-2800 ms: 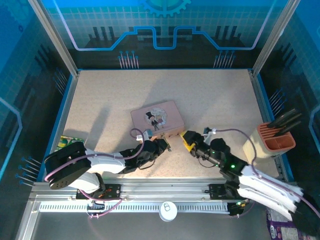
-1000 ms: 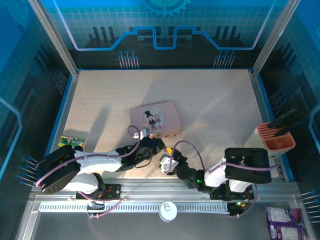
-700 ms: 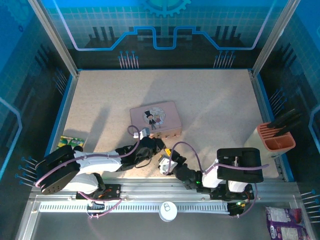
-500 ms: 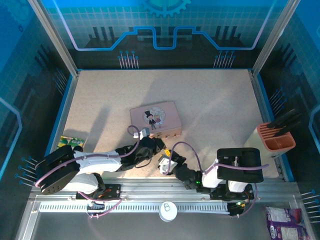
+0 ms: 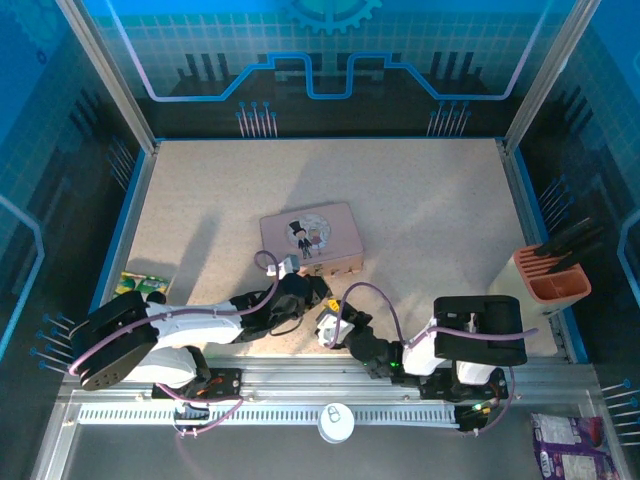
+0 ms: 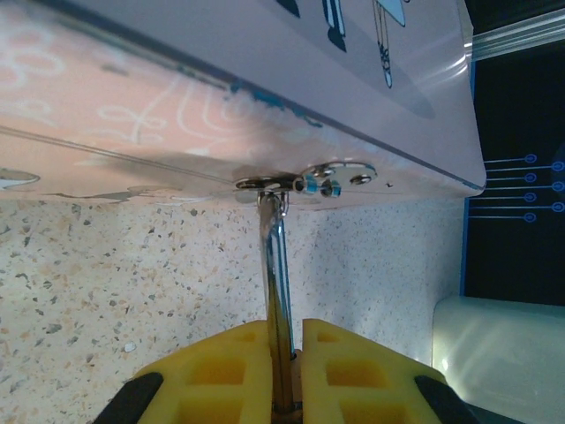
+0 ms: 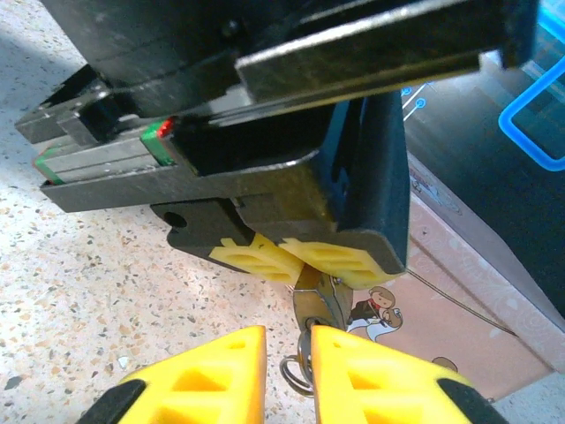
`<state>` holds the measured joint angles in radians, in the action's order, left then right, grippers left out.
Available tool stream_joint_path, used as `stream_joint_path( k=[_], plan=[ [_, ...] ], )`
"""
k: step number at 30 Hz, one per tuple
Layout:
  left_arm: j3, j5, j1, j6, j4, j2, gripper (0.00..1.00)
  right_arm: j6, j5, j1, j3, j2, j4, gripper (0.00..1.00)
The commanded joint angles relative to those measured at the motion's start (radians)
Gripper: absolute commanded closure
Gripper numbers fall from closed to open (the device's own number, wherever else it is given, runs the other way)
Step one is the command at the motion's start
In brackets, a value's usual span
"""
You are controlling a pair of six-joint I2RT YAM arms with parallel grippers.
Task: Unlock the padlock with the key
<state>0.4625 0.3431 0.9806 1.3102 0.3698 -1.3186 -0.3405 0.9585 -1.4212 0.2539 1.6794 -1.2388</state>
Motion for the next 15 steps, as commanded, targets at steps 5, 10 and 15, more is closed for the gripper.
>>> stream_joint_path(
  k=[5,10,15],
  plan=[
    [0.016,0.006,0.004,-0.015,0.075,0.047,0.98,0.036,0.034,0.012,0.012,0.0,-0.026,0.81],
    [0.024,0.004,0.008,-0.022,0.07,0.045,0.98,0.054,0.031,0.021,0.02,-0.01,0.02,0.83],
    [0.036,0.009,0.018,-0.031,0.064,0.045,0.98,0.078,0.057,0.036,0.03,-0.002,0.045,0.84]
  ],
)
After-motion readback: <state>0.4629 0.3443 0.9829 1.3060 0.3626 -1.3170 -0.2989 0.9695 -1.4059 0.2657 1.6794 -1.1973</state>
